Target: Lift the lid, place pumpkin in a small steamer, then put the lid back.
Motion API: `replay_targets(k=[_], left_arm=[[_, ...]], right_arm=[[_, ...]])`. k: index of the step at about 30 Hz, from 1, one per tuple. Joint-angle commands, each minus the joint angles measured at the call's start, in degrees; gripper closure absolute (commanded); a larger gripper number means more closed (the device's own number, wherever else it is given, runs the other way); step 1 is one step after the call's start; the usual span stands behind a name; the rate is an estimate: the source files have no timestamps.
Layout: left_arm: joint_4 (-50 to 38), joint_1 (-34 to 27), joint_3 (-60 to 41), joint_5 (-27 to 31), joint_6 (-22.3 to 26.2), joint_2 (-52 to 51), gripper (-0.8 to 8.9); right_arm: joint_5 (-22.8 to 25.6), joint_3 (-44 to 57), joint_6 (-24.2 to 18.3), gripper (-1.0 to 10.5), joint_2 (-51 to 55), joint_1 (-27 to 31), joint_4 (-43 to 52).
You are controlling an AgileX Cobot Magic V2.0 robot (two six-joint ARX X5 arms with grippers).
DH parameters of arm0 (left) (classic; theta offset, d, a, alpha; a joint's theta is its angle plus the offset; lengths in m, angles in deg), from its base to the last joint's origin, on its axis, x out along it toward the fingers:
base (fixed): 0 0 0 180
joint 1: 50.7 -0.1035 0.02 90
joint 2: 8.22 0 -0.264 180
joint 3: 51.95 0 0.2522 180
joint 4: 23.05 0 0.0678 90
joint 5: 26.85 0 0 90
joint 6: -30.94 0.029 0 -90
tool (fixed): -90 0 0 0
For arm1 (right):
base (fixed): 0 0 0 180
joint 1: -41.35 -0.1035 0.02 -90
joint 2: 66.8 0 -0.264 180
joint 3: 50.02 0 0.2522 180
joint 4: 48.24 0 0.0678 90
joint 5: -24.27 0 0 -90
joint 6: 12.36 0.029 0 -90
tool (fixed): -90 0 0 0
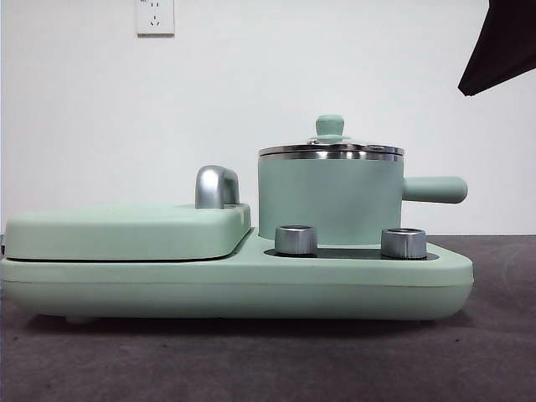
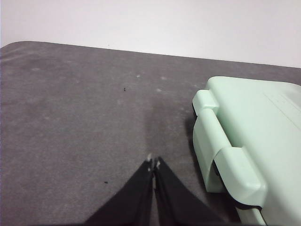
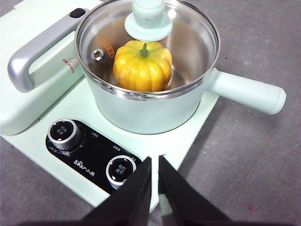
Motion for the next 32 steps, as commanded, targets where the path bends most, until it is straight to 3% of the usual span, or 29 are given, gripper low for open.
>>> replay_targets(k=[1, 13, 18, 21, 26, 32], left_arm=[[-0.66, -0.02, -1.11, 0.11, -0.39, -0.09, 8.07], [-0.66, -0.02, -1.11, 0.11, -0.39, -0.09, 8.07], [-0.66, -0.02, -1.11, 0.11, -0.39, -0.09, 8.07], [-0.66, -0.02, -1.11, 0.11, -0.39, -0.09, 8.07], [-0.66, -0.02, -1.11, 0.11, -0.39, -0.09, 8.07], [-0.66, -0.02, -1.11, 0.11, -0.39, -0.07, 8.07]], right_arm=[[0.04, -0.26, 0.57, 9.3, -0.35, -0.35, 0.63], [0.15, -0.26, 0.48, 9.3, -0.35, -0.35, 0.76], [4.61, 1.49, -3.30, 9.3, 1.75, 0.37, 4.59], [4.17, 9.79, -7.17, 9.3, 7.32, 3.43, 13.00], [0.90, 29.09, -3.04, 9.3, 22.64, 12.57, 30.64], [0.70, 38.34, -3.87, 9.3, 37.27, 21.29, 32.24]])
